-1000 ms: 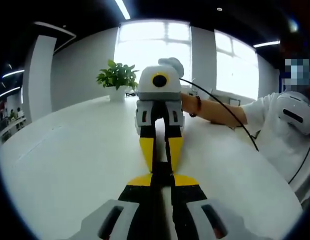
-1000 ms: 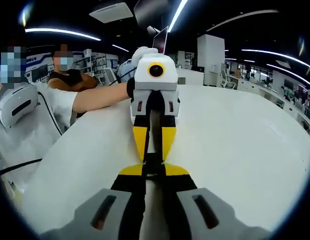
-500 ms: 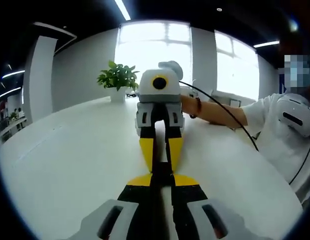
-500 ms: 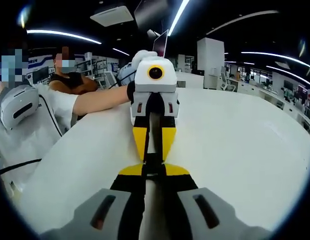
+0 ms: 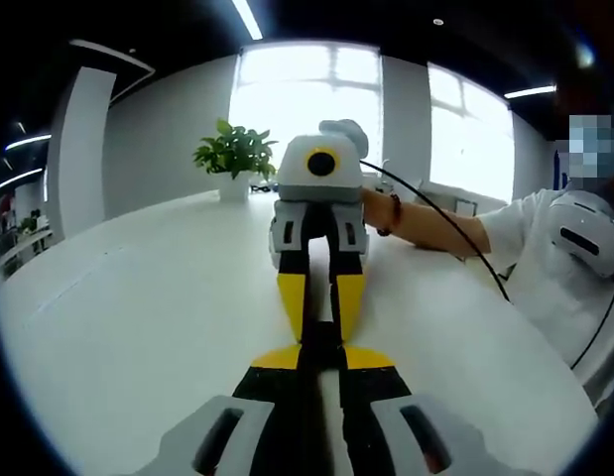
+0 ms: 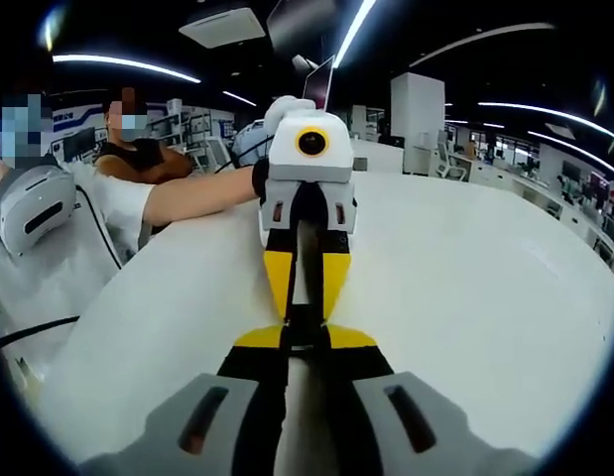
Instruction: Snap the two parts of the plastic buckle together until the buckle closes and remains connected.
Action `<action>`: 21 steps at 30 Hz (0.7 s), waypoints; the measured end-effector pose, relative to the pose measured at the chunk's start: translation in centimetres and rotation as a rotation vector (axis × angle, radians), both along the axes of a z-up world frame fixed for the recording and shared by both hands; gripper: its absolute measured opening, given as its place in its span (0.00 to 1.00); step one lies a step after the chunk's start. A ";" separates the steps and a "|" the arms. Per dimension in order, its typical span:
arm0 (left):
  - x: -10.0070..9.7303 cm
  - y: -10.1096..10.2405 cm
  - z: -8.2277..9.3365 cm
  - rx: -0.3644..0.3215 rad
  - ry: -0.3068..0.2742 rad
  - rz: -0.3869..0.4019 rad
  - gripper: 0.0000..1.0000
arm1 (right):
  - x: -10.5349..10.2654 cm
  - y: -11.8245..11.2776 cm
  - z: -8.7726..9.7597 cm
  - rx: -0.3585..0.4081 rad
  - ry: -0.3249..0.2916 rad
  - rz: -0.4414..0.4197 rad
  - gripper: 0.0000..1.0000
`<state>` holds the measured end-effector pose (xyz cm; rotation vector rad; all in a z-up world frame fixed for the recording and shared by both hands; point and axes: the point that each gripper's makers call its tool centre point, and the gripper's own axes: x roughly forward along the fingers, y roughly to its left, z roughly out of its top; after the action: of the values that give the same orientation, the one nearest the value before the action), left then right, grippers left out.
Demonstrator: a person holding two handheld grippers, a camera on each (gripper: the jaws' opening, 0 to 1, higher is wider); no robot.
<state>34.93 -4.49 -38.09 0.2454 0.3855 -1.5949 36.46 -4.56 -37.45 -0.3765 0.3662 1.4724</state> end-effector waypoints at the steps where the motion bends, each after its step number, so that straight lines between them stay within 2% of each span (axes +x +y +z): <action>1: 0.0 0.0 0.0 0.000 0.000 0.000 0.10 | 0.1 0.1 0.0 -0.007 0.000 0.000 0.12; 7: 0.1 -0.1 0.0 0.001 0.005 0.002 0.10 | -0.3 0.3 0.0 -0.038 0.003 -0.007 0.15; 9: 0.1 -0.1 0.1 0.000 0.008 0.005 0.10 | -0.1 0.2 0.3 -0.031 0.010 -0.018 0.19; 15: 0.5 0.0 0.1 0.000 0.010 0.005 0.10 | 0.1 -0.1 1.5 0.000 -0.012 -0.048 0.21; 18: 0.5 0.0 0.1 0.000 0.011 0.005 0.10 | 1.0 -0.3 2.2 0.024 -0.017 -0.083 0.21; 19: 0.5 0.0 0.1 0.000 0.011 0.006 0.10 | 1.7 -0.4 2.4 0.034 -0.012 -0.132 0.22; 21: 0.5 0.0 0.2 0.000 0.012 0.008 0.10 | 2.2 -0.6 2.8 0.046 0.007 -0.142 0.24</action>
<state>35.41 -4.52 -37.94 0.2346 0.3954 -1.5895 38.65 -5.12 -34.68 -0.3022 0.3570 1.3410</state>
